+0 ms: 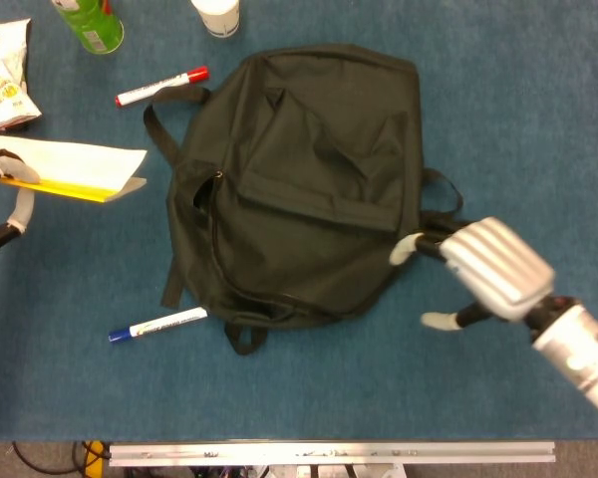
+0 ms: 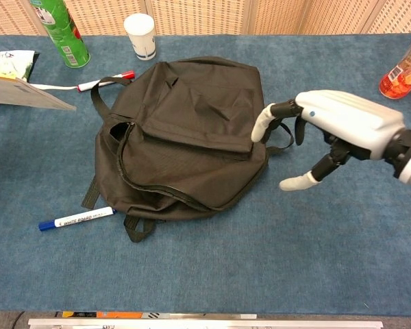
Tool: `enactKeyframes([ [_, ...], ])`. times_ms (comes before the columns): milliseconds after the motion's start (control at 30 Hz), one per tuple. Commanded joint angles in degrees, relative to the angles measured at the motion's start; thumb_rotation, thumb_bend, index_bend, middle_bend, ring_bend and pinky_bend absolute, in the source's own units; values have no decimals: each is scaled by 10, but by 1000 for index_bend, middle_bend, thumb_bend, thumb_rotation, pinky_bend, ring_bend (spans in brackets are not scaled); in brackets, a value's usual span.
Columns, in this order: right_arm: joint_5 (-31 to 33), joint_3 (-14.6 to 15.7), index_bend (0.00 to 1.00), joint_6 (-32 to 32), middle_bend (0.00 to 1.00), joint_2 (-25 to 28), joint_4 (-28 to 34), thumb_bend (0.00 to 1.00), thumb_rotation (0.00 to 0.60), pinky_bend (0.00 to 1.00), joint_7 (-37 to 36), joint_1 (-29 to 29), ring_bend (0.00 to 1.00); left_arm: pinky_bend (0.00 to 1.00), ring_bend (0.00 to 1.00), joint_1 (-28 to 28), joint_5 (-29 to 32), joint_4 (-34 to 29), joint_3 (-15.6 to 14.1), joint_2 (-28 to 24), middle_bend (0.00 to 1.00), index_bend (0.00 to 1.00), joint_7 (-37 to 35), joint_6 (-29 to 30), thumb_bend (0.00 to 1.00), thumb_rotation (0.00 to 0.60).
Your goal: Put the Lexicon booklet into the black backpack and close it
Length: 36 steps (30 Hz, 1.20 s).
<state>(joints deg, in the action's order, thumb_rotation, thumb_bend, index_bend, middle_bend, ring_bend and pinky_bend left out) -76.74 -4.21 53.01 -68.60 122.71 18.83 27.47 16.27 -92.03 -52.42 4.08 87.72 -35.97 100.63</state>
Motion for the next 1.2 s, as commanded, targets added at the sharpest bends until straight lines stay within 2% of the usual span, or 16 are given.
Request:
enactKeyframes([
  [33, 62, -6, 355, -13, 388, -69, -17, 0, 600, 445, 60, 34, 269, 449, 520, -12, -2, -3, -5, -5, 582, 710, 3, 8, 416, 600],
  [300, 169, -15, 349, 11, 385, -187, -56, 0, 600, 441, 161, 88, 267, 449, 521, -20, -6, -2, -8, -6, 582, 712, 5, 11, 416, 600],
  [500, 225, -26, 349, 32, 385, -242, -85, 0, 600, 441, 195, 121, 266, 449, 521, -24, -8, 4, -9, -4, 582, 713, 4, 10, 415, 600],
  [833, 272, -32, 349, 54, 385, -312, -138, 0, 600, 441, 222, 161, 267, 449, 521, -22, -11, 1, -5, -5, 582, 713, 4, 7, 416, 600],
  [1200, 274, -27, 349, 90, 386, -381, -200, 0, 600, 441, 251, 185, 266, 449, 520, -23, -12, 10, -5, -3, 583, 714, -7, 3, 416, 600],
])
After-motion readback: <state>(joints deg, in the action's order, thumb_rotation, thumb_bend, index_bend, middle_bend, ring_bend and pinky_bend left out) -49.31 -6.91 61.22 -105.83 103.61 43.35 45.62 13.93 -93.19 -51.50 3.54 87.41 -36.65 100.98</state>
